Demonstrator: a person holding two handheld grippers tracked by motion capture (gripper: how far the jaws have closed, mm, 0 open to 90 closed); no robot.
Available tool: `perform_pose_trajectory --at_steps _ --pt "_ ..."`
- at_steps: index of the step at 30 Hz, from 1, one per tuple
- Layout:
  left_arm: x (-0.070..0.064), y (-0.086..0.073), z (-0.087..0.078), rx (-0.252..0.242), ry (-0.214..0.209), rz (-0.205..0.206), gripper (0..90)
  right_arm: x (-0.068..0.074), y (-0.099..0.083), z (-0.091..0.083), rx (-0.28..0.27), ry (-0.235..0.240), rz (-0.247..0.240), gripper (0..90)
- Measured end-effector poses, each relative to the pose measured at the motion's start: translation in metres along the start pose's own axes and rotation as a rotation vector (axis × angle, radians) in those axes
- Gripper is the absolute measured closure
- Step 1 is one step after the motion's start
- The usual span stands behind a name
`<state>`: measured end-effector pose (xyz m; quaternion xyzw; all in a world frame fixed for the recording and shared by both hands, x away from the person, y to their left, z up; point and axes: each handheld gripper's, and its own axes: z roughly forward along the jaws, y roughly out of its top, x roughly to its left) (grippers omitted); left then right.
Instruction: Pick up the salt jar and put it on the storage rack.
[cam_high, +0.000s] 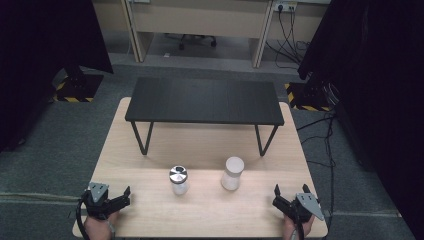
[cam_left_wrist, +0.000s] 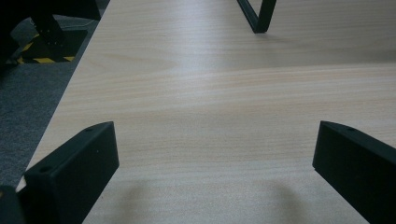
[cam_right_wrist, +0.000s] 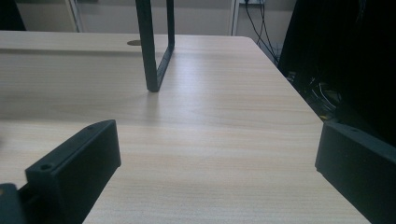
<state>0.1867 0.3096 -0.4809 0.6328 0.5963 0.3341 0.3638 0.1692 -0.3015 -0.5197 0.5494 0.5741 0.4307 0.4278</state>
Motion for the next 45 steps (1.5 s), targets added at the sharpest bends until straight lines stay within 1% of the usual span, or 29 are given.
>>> perform_pose_trajectory --at_steps 10,12,13,14,15,16,23,27,28,29,35,45 --pt "0.001 0.0 0.0 -0.001 -0.005 0.0 0.0 0.0 0.0 0.0 -0.002 0.002 -0.001 0.3" --pt "0.002 0.0 0.0 -0.003 -0.012 -0.014 0.0 0.0 -0.001 0.0 -0.003 0.002 -0.001 0.3" --pt "0.004 0.0 0.0 -0.002 -0.017 -0.025 0.0 0.0 -0.001 0.0 -0.004 0.002 0.0 0.3" --pt "0.008 0.0 0.0 -0.003 -0.026 -0.049 0.0 0.0 -0.001 0.0 -0.004 0.002 0.0 0.3" --pt "0.008 0.0 0.0 -0.003 -0.026 -0.049 0.0 0.0 -0.001 0.0 -0.004 0.003 0.0 0.3" --pt "0.01 0.0 -0.001 -0.004 -0.033 -0.063 0.0 0.0 -0.001 0.0 -0.005 0.003 0.0 0.3" --pt "0.016 0.0 -0.002 -0.006 -0.053 -0.083 0.0 -0.002 -0.001 -0.001 -0.008 0.008 0.005 0.3" --pt "0.014 0.0 -0.003 -0.008 -0.054 -0.086 0.0 -0.002 -0.001 0.0 -0.006 0.012 0.005 0.3" --pt "0.015 0.0 -0.003 -0.01 -0.063 -0.097 0.0 -0.002 -0.001 0.0 -0.006 0.013 0.005 0.3" --pt "0.015 -0.001 -0.004 -0.013 -0.071 -0.096 0.0 -0.003 -0.001 0.0 -0.006 0.014 0.005 0.3" --pt "0.005 0.0 -0.004 -0.01 -0.085 -0.049 0.0 -0.003 -0.001 0.0 -0.005 0.018 0.006 0.3" --pt "-0.004 -0.001 -0.004 -0.014 -0.117 -0.024 0.0 -0.004 -0.001 -0.001 -0.008 0.02 0.009 0.3"
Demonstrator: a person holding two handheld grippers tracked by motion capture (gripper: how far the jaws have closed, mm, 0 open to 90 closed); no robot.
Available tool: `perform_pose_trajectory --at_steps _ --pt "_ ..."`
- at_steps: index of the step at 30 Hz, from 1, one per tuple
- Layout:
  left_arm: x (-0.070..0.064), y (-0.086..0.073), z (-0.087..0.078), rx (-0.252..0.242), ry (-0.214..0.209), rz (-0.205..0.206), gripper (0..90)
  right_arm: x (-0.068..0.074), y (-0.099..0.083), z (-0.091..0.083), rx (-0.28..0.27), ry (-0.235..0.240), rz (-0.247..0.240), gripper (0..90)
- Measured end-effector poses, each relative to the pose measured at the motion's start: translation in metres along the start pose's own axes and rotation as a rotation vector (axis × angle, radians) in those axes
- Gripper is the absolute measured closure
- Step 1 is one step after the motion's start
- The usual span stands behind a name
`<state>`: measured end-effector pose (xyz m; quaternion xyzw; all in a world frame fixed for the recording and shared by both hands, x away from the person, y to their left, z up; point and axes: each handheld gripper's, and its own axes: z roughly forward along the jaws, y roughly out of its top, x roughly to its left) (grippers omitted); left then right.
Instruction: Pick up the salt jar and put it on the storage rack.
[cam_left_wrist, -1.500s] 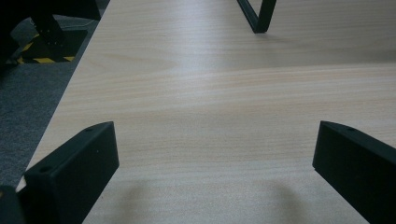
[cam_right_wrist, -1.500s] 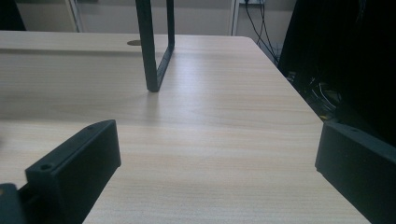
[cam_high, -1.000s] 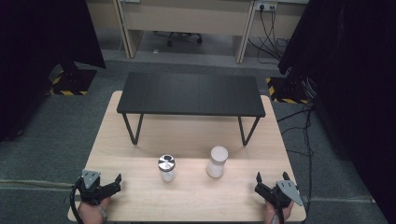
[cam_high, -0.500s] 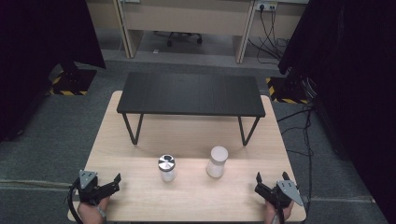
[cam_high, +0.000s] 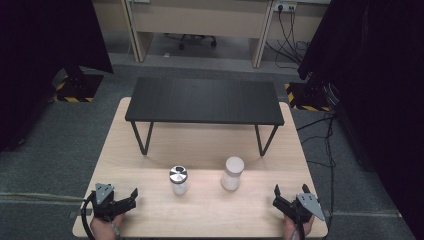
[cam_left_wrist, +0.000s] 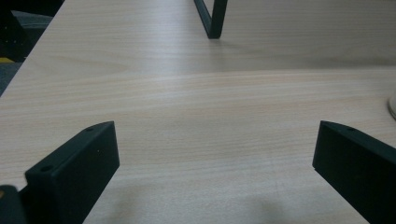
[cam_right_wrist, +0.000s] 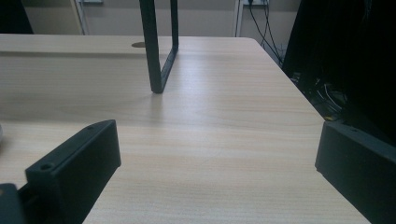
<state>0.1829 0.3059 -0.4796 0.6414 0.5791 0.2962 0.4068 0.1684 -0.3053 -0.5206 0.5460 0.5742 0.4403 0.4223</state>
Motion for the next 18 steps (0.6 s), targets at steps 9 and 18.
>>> perform_pose_trajectory --at_steps 9,18 --pt "-0.003 0.0 0.0 -0.004 -0.028 0.012 0.0 -0.001 -0.001 -0.001 -0.009 0.0 0.008 0.3" --pt "-0.011 0.0 0.001 -0.013 -0.07 0.031 0.0 -0.001 -0.002 -0.002 -0.014 0.003 0.014 0.3"
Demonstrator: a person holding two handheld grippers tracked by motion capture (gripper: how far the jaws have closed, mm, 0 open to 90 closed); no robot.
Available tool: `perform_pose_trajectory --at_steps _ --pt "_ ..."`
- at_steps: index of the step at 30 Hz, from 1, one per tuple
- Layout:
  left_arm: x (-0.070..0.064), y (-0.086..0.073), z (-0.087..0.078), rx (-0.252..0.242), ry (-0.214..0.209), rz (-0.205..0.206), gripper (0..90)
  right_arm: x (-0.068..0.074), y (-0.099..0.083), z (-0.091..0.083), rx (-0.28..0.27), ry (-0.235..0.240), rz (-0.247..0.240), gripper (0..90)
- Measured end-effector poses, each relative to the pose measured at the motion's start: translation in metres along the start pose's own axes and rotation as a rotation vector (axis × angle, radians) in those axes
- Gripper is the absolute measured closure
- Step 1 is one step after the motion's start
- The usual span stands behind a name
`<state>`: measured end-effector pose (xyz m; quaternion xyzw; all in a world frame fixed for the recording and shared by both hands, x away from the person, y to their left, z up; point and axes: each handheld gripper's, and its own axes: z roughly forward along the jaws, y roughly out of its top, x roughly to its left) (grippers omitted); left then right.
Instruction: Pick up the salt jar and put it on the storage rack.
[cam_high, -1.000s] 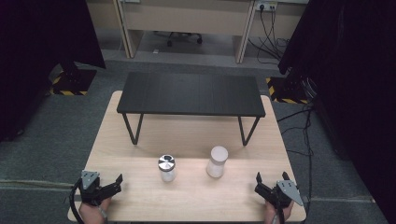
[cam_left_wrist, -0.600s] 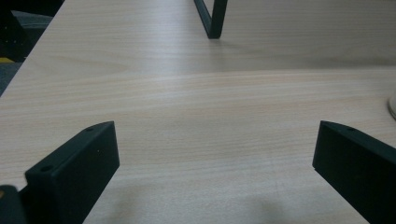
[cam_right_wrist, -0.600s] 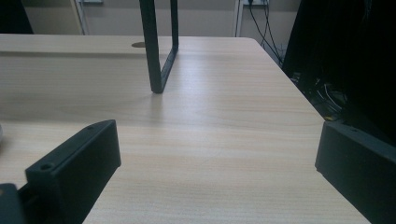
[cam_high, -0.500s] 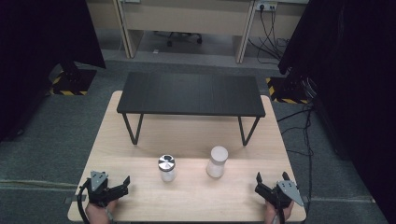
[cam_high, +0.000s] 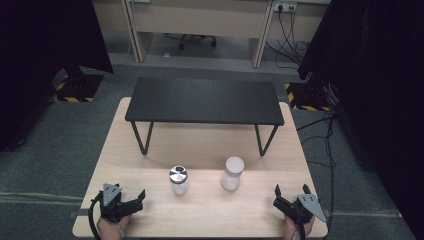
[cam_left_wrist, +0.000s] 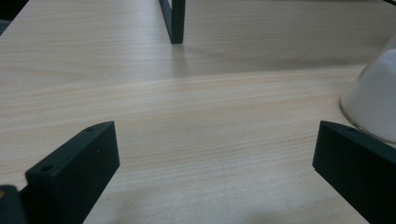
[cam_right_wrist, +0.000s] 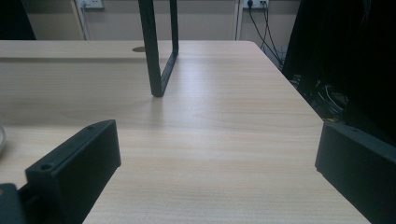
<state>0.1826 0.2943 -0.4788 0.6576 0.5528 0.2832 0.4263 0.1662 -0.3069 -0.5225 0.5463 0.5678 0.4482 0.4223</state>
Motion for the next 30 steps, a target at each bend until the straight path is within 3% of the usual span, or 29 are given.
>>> perform_pose_trajectory --at_steps 30 --pt "-0.023 0.018 0.009 -0.008 -0.161 0.109 0.0 -0.002 -0.002 -0.001 -0.009 0.007 0.008 0.3"
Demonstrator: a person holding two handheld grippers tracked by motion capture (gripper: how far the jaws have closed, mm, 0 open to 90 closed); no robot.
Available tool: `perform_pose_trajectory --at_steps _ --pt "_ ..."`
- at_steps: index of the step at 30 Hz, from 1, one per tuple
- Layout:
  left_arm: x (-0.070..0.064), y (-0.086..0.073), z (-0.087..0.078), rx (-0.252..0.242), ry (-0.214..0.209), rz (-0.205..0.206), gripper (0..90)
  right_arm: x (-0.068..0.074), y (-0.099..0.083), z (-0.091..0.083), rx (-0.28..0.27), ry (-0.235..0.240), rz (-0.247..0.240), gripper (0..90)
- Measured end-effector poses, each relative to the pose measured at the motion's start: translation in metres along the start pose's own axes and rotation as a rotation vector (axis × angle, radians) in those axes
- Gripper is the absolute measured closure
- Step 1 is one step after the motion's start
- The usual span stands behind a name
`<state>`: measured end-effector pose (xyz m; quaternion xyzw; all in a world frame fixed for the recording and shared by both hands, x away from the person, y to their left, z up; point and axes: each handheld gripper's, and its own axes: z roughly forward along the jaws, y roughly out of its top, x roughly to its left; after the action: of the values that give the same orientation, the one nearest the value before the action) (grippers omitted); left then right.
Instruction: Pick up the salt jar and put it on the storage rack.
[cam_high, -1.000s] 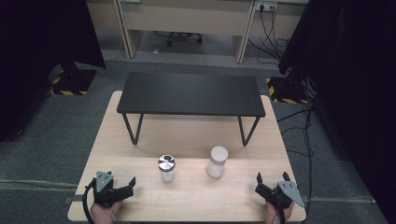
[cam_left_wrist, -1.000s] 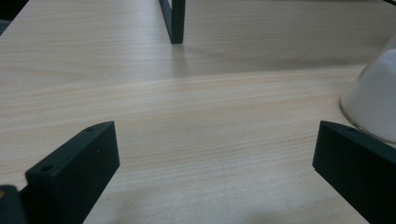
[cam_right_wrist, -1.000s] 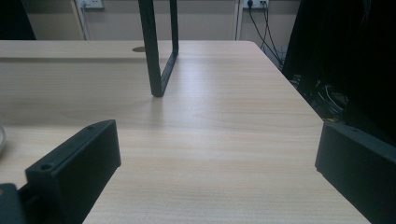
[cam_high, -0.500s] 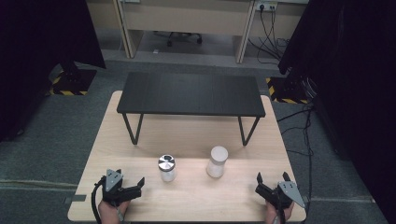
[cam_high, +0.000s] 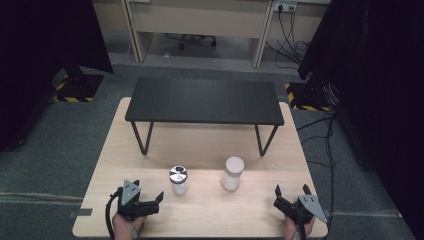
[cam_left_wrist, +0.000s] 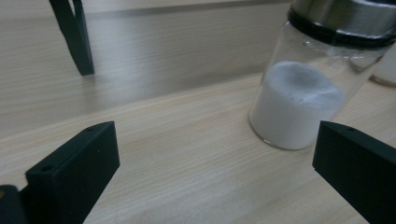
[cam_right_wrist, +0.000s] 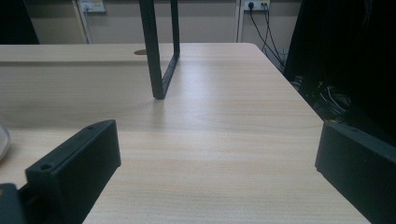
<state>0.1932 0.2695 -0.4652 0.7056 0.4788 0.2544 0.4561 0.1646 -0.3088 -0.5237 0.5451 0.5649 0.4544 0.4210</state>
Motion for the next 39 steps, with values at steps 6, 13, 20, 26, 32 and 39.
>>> perform_pose_trajectory --at_steps 6,13,20,26,32,39 --pt "-0.005 0.004 0.005 0.003 -0.022 0.014 0.5 0.0 0.0 0.0 -0.001 0.001 0.0 0.3" --pt "-0.01 0.008 0.015 0.002 -0.053 0.027 0.4 -0.001 0.0 0.0 -0.001 0.003 0.0 0.3" --pt "-0.009 0.012 0.022 -0.012 -0.104 0.028 0.0 -0.001 0.0 0.0 -0.001 0.005 -0.001 0.3" --pt "-0.01 0.017 0.028 -0.001 -0.121 0.037 0.0 0.001 0.001 0.001 0.009 0.005 -0.022 0.3" --pt "-0.015 0.023 0.034 0.009 -0.131 0.057 0.0 0.0 0.001 0.001 0.009 0.007 -0.02 0.3" --pt "-0.02 0.032 0.044 0.038 -0.135 0.064 2.5 0.0 0.001 0.001 0.007 0.007 -0.019 0.3"
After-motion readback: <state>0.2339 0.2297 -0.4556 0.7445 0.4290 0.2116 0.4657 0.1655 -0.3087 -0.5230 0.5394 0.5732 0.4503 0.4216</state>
